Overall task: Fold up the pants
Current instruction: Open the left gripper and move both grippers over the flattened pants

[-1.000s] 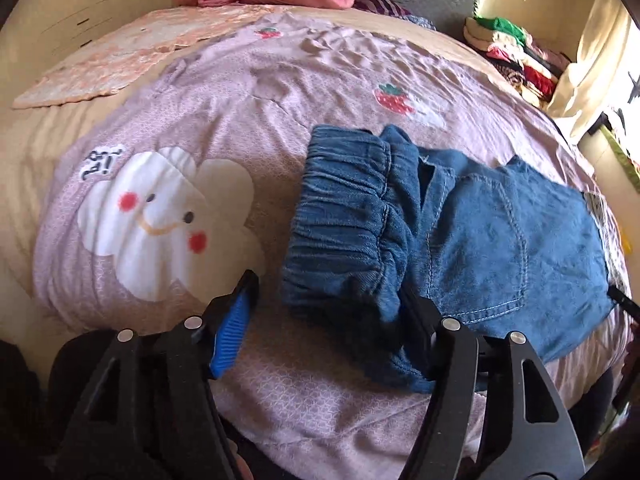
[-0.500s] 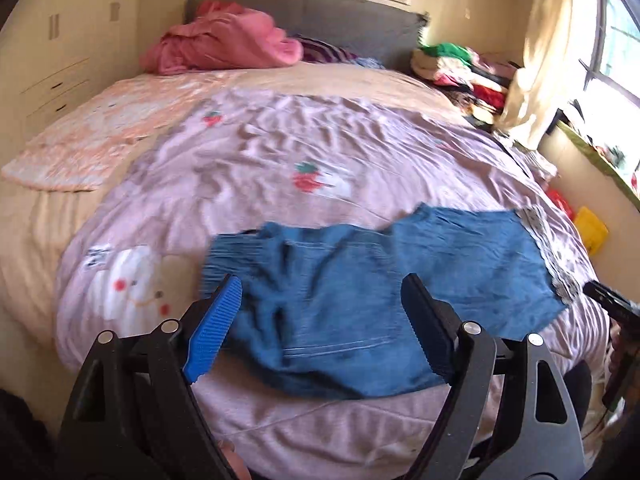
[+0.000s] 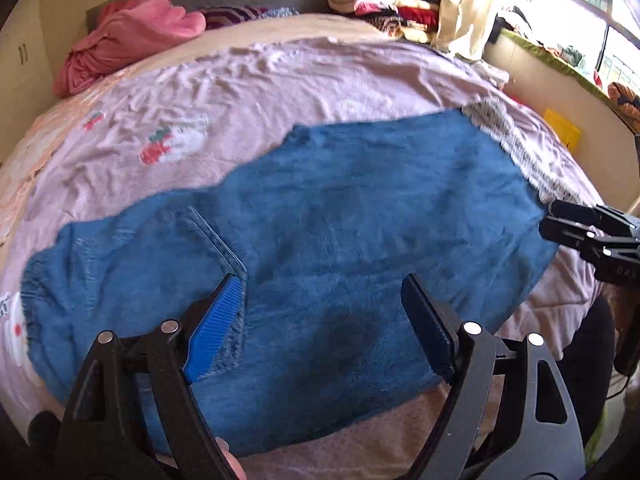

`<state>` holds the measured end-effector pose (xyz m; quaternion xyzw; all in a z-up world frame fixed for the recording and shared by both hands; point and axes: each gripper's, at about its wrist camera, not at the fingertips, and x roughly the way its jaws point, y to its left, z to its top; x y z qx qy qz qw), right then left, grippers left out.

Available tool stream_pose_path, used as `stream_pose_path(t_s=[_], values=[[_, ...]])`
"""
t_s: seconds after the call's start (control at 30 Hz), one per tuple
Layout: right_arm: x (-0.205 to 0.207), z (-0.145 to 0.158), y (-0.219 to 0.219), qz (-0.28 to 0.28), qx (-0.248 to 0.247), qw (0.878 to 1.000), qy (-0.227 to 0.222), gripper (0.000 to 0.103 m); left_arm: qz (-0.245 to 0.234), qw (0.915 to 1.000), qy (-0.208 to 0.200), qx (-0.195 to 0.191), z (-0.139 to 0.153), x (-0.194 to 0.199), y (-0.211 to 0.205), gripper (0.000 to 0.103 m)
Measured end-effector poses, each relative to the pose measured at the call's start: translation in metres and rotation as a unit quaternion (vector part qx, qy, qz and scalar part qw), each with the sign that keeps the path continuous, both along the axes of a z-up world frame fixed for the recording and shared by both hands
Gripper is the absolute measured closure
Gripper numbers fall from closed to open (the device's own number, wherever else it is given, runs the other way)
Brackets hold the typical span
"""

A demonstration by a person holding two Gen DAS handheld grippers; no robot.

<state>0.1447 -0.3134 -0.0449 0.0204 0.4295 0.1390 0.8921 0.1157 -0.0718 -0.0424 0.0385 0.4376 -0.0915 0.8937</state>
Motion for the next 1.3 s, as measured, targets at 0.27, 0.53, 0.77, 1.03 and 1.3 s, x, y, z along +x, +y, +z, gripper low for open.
stream_pose_path(t_s=[0.27, 0.53, 0.77, 1.03, 1.3], values=[[0.001, -0.007, -0.002, -0.006, 0.008, 1.000, 0.003, 0.032, -0.001, 0.9998, 0.011, 0.014, -0.015, 0.005, 0.000, 0.025], [-0.019, 0.021, -0.025, -0.035, 0.054, 0.997, -0.034, 0.030, -0.012, 0.9999, 0.008, 0.000, 0.002, 0.005, -0.009, 0.024], [-0.037, 0.036, -0.057, -0.076, 0.085, 0.992, -0.058, 0.025, -0.056, 0.9981, -0.018, -0.017, 0.033, 0.014, -0.037, 0.023], [-0.038, 0.030, -0.079, -0.102, 0.101, 0.988, -0.058, 0.024, -0.095, 0.9942, -0.046, -0.020, 0.063, 0.048, -0.075, 0.021], [-0.027, 0.015, -0.085, -0.112, 0.113, 0.986, -0.045, 0.024, -0.145, 0.9888, -0.028, -0.020, 0.070, 0.098, -0.115, 0.020]])
